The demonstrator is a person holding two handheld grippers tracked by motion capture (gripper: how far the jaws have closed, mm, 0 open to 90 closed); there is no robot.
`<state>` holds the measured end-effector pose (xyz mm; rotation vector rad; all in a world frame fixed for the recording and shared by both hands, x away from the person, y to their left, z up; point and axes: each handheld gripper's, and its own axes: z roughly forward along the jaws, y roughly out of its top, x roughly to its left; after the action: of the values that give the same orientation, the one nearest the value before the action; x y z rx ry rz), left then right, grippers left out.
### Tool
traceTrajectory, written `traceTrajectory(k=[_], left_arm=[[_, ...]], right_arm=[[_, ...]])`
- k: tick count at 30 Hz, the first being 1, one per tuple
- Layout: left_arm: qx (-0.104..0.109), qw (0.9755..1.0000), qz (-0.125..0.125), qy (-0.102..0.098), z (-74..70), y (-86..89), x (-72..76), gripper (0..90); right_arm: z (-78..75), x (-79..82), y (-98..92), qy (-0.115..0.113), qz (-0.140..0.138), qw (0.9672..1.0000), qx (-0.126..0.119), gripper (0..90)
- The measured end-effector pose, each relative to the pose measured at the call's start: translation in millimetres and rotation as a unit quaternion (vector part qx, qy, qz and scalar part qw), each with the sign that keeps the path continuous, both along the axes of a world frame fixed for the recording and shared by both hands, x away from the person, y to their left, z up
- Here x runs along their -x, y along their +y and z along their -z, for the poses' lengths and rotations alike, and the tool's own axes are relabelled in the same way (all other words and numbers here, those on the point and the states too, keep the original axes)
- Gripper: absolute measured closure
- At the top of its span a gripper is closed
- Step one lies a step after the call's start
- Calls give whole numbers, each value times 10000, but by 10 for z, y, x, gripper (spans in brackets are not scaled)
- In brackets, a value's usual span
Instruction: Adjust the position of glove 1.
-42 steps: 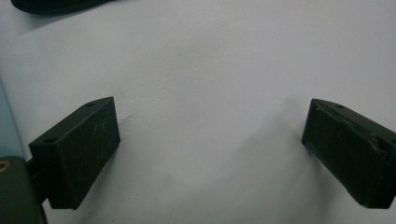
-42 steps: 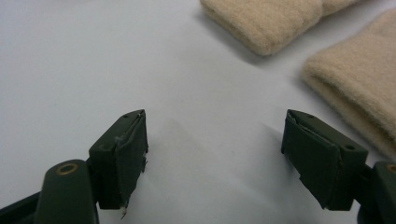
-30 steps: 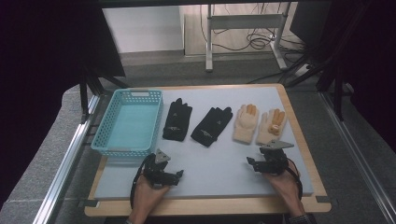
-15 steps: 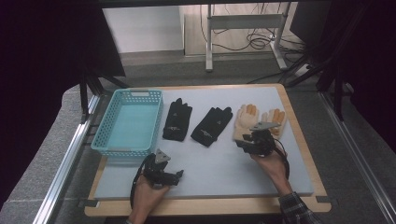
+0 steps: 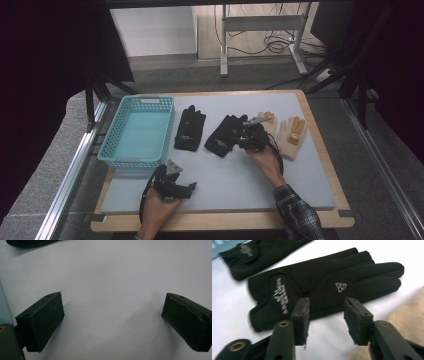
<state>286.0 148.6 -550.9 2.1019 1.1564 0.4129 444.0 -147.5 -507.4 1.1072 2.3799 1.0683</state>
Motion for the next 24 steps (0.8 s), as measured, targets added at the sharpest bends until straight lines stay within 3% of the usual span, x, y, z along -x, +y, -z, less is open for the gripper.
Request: traceTrajectory(k=[3, 6, 11, 12, 13, 15, 19, 22, 24], left_arm=[[3, 10000, -1, -1, 0, 0, 0, 42], [1, 10000, -1, 3, 0, 0, 0, 42], [2, 10000, -1, -3, 1, -1, 1, 42], [0, 10000, -2, -4, 1, -1, 1, 42], [0, 10000, -2, -4, 1, -1, 1, 42], [1, 10000, -2, -4, 1, -1, 0, 42], [21, 10000, -14, -7, 2, -3, 0, 42], [-3, 10000, 3, 0, 0, 0, 0, 42], [-6, 10000, 4, 2, 0, 0, 0, 42]], right_arm=[[86, -66, 79, 25, 122, 9998, 136, 470], [170, -97, 140, 87, 123, 9995, 278, 476], [213, -103, 134, 50, 256, 9996, 93, 620], [208, -112, 118, 79, 290, 9995, 43, 731], [208, -112, 118, 79, 290, 9995, 43, 731], [209, -122, 115, 39, 302, 9995, -9, 863], [183, -109, 127, -8, 212, 9997, 89, 879], [107, -86, 95, 43, 135, 9999, -97, 882], [-31, -18, 67, -52, 36, 9999, -148, 882]])
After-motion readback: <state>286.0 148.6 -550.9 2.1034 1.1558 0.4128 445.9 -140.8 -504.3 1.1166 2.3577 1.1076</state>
